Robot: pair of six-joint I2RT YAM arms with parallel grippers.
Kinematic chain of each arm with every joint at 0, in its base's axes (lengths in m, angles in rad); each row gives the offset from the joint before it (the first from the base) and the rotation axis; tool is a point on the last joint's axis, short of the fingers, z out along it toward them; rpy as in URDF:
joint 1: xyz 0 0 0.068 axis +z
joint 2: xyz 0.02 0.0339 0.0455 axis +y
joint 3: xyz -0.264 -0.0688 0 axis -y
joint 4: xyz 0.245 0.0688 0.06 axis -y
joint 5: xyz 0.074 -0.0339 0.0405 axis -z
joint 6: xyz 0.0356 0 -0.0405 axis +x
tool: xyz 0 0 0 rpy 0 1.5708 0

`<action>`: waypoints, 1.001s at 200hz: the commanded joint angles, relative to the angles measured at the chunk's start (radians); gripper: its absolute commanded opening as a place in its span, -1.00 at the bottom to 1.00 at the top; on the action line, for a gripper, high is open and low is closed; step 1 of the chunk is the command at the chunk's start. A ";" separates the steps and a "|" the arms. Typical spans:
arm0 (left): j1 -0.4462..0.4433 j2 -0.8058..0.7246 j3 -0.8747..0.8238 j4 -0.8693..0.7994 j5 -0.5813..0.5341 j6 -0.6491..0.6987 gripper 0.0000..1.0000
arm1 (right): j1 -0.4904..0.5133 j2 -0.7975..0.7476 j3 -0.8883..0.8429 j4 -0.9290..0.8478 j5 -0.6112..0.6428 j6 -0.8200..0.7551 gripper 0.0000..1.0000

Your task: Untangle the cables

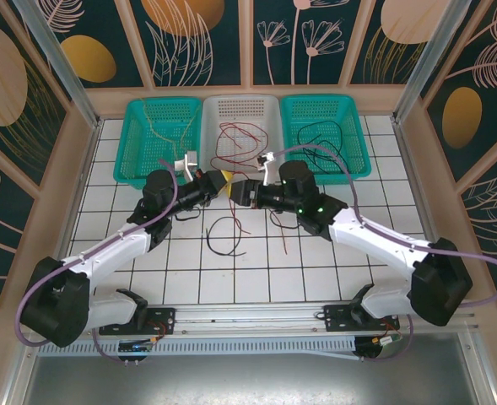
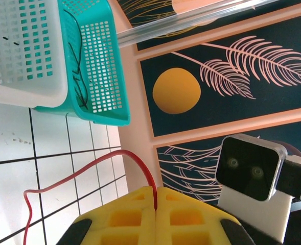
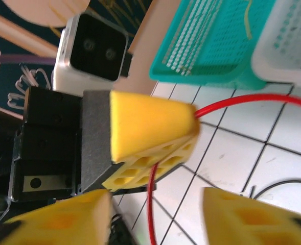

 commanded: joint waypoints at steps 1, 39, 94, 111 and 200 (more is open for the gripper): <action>-0.004 -0.009 -0.001 0.018 -0.008 0.046 -1.00 | -0.069 -0.103 -0.036 -0.013 0.107 0.103 0.25; -0.004 -0.037 -0.010 0.085 -0.012 0.088 -1.00 | -0.121 -0.096 -0.086 0.049 0.022 0.343 0.36; -0.004 -0.044 0.022 0.108 0.007 0.133 -1.00 | -0.113 -0.025 -0.152 0.300 -0.050 0.626 0.44; -0.004 -0.041 0.023 0.112 0.016 0.138 -1.00 | -0.121 0.006 -0.152 0.377 -0.053 0.682 0.49; -0.004 -0.092 0.016 0.084 0.047 0.196 -1.00 | -0.152 0.151 -0.086 0.456 -0.062 0.738 0.09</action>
